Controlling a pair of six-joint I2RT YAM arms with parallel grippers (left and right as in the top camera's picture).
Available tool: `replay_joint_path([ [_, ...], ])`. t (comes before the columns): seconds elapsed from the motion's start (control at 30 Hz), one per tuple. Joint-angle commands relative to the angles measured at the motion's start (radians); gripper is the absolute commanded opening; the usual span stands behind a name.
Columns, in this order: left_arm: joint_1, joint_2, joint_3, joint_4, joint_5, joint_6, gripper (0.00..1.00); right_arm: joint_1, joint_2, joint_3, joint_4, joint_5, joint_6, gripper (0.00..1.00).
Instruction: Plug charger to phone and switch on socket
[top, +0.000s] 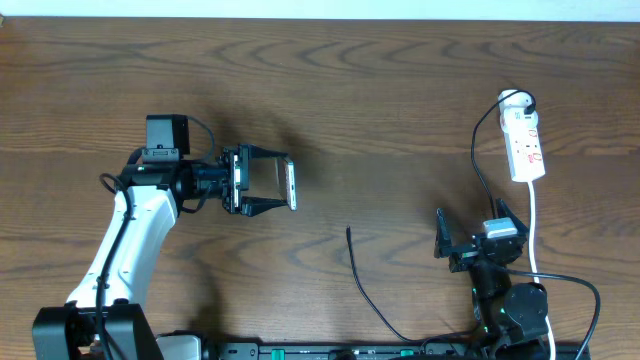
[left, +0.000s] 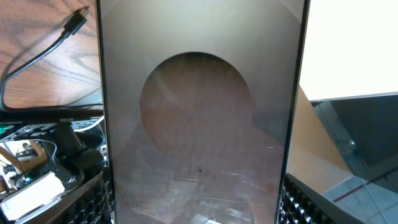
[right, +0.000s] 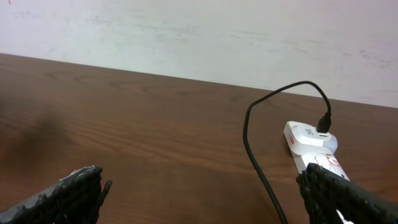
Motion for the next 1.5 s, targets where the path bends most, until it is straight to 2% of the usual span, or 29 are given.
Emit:
replay_joint_path([
  [0.0, 0.005, -0.022, 0.011, 0.005, 0.021, 0.01, 0.07, 0.007, -0.008, -0.003, -0.002, 0.005, -0.008, 0.99],
  [0.1, 0.004, -0.022, 0.011, 0.005, -0.019, 0.029, 0.07, 0.007, -0.008, -0.003, -0.002, 0.005, -0.009, 0.99],
  [0.5, -0.025, -0.022, 0.01, -0.045, -0.339, 0.185, 0.07, 0.007, -0.008, -0.003, -0.002, 0.005, -0.008, 0.99],
  [1.0, -0.146, -0.02, 0.01, -0.175, -0.775, 0.213, 0.08, 0.007, -0.008, -0.003, 0.0, 0.016, -0.009, 0.99],
  [1.23, -0.157, -0.02, 0.01, -0.181, -0.845, 0.22, 0.07, 0.007, -0.008, -0.003, 0.015, 0.013, -0.007, 0.99],
  [1.37, -0.157, -0.02, 0.01, -0.18, -0.853, 0.22, 0.07, 0.007, -0.008, -0.002, 0.077, -0.105, 0.005, 0.99],
  [1.47, -0.157, -0.02, 0.01, -0.179, -0.866, 0.219, 0.07, 0.006, -0.007, 0.011, 0.089, -0.177, 0.109, 0.99],
])
